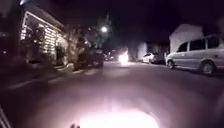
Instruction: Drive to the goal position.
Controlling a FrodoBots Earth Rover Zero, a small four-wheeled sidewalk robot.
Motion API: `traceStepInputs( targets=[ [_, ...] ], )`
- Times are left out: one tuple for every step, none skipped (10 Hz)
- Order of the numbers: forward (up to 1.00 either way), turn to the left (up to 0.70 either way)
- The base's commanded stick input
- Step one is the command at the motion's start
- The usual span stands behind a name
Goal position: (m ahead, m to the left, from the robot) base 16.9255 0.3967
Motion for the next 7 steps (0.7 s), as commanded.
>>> traceStepInputs(
  targets=[
    [1.00,0.00],
    [1.00,0.00],
    [1.00,0.00],
    [1.00,0.00],
    [1.00,0.00],
    [1.00,0.00],
    [1.00,0.00]
  ],
)
